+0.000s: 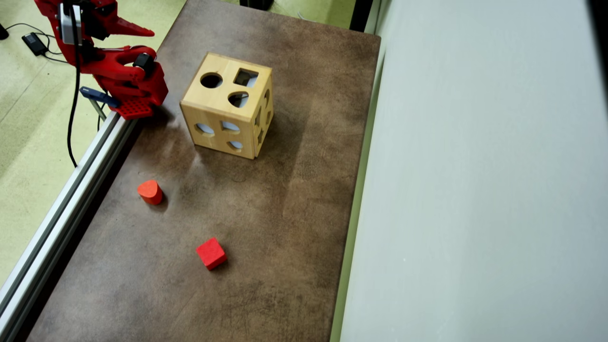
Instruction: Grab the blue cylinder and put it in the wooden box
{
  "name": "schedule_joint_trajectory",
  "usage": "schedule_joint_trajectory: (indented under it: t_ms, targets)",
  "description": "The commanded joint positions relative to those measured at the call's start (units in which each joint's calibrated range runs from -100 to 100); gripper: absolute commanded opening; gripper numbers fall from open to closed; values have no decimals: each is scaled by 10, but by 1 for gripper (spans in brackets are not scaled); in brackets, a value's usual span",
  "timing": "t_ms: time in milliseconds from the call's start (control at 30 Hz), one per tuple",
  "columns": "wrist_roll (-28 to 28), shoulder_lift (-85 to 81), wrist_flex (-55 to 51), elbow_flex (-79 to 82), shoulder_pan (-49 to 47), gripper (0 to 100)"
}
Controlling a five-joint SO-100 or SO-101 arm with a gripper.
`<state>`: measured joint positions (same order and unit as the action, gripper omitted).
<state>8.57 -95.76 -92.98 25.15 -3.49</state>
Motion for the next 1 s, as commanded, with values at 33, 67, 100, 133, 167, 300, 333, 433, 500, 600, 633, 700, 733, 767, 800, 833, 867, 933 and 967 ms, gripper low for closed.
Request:
schedule_joint_trajectory:
  t_ms: [33, 67, 100, 133, 167, 300, 333, 433, 500, 600, 633, 700, 733, 767, 800, 833, 867, 933, 967]
  targets:
    - [-1, 3, 1, 2, 3, 38]
    - [-1, 3, 1, 2, 7, 37]
    - [-1, 3, 1, 2, 12, 36]
    - [-1, 3, 1, 2, 19, 35]
    - [-1, 3, 1, 2, 28, 34]
    - [-1, 3, 1, 2, 47, 27]
    - [-1, 3, 1, 2, 47, 25]
    - [0, 3, 1, 2, 47, 20]
    - [0, 3, 1, 2, 47, 16]
    - [0, 3, 1, 2, 47, 8]
    - [0, 3, 1, 2, 47, 4]
    - [0, 3, 1, 2, 47, 1]
    - [0, 3, 1, 2, 47, 1]
    - [0, 3, 1, 2, 47, 2]
    - [0, 3, 1, 2, 47, 2]
    - [0, 3, 1, 2, 47, 2]
    - [0, 3, 1, 2, 47, 2]
    - [0, 3, 1, 1, 47, 2]
    - [0, 3, 1, 1, 47, 2]
